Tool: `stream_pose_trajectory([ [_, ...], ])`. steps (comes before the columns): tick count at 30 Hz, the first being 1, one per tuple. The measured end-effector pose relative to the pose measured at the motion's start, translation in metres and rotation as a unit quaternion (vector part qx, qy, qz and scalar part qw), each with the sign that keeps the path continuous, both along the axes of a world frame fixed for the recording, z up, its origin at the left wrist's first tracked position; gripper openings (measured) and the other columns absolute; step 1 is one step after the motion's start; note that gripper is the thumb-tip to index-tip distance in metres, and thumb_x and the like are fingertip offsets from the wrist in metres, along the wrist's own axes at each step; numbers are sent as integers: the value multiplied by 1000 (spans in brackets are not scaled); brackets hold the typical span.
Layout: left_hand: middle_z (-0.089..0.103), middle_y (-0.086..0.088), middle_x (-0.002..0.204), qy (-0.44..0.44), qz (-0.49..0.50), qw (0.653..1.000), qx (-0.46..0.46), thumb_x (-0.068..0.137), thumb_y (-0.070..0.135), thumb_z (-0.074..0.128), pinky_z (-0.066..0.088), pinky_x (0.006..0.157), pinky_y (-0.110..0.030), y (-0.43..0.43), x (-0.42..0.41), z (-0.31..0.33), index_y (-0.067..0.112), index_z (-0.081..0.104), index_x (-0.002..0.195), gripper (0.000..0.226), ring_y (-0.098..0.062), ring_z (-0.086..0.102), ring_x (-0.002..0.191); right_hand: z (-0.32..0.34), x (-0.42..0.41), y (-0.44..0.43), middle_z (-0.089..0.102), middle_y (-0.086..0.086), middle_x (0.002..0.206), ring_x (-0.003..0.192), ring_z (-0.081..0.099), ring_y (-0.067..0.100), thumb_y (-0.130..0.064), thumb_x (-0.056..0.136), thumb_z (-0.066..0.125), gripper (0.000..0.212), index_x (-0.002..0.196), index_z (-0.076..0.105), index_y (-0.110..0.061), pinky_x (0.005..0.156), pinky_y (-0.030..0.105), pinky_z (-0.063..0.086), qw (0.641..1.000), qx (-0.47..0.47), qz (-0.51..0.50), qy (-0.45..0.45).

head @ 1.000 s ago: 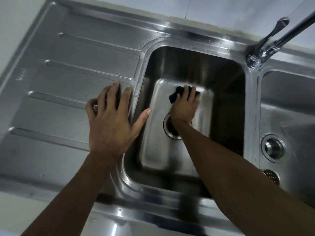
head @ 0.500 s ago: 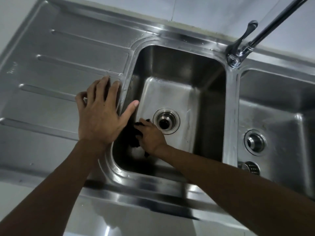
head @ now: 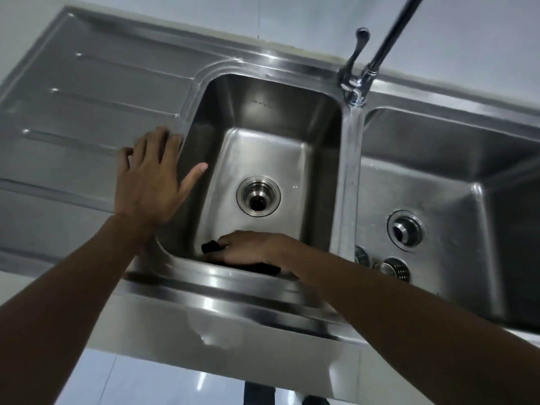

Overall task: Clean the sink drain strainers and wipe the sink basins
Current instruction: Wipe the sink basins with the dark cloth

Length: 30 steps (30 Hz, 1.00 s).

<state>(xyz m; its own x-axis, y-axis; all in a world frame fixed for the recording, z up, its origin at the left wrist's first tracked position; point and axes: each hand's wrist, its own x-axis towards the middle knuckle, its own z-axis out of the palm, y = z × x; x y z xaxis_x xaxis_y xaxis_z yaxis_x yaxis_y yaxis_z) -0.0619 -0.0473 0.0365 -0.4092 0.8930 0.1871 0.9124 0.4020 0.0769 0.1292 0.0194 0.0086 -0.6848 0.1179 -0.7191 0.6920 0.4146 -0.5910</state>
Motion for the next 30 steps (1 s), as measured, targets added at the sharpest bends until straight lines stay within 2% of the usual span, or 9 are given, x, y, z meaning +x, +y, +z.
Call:
stream_pose_trajectory([
  [2,38,-21,159,-7,6,1000,-21,102,69,32,34,108,-62,-7,27,2,9,48,148,78,-41,38,143,14,17,8,63,-7,117,99,59,14,-66,88,55,35,97,62,-33,74,31,42,999,-25,-34,12],
  [5,36,-25,162,-28,23,998,-41,101,67,30,31,112,-63,-15,74,9,7,50,150,80,-43,38,147,37,42,22,62,-4,113,106,57,19,-47,85,69,31,105,65,-24,89,36,50,995,-69,-60,30],
  [9,29,-21,168,-63,47,995,-66,99,68,26,27,116,-65,-8,122,28,10,45,155,84,-40,32,152,76,81,46,69,-4,94,87,64,16,-44,82,75,24,92,68,-24,70,31,50,990,-109,-74,60],
  [13,26,-20,169,-55,13,996,-75,97,71,16,25,118,-63,10,167,52,12,36,158,87,-39,28,154,117,140,81,77,7,97,84,74,22,-40,81,78,22,94,75,-23,72,34,59,972,-126,-169,101],
  [17,31,-23,166,-73,-24,996,-51,105,64,25,26,117,-64,51,237,72,9,41,156,77,-42,32,152,150,221,123,77,-3,85,72,74,13,-43,80,77,22,94,74,-26,63,25,58,965,-62,-221,125],
  [20,41,-26,159,-105,-83,991,-12,105,62,28,30,115,-64,89,309,77,5,45,151,75,-44,40,146,163,294,152,77,-1,88,80,75,16,-47,76,75,30,96,72,-25,70,28,62,952,30,-268,142],
  [22,43,-20,159,-129,-123,984,-23,103,64,29,31,115,-61,116,364,78,11,41,153,74,-39,41,146,167,347,167,77,6,93,85,75,24,-41,74,77,35,100,72,-17,77,38,63,929,46,-335,149],
  [25,52,-10,153,-167,-177,969,-42,103,69,26,26,119,-56,146,445,76,17,34,160,77,-31,47,142,175,431,179,75,8,89,76,72,21,-32,78,78,22,95,73,-20,65,31,59,892,53,-422,154],
  [30,59,-7,145,-179,-292,938,-61,100,72,18,24,117,-50,174,564,76,19,28,163,83,-26,53,134,187,569,179,76,6,91,85,74,26,-36,73,81,22,89,73,-24,76,39,61,828,166,-519,129],
])
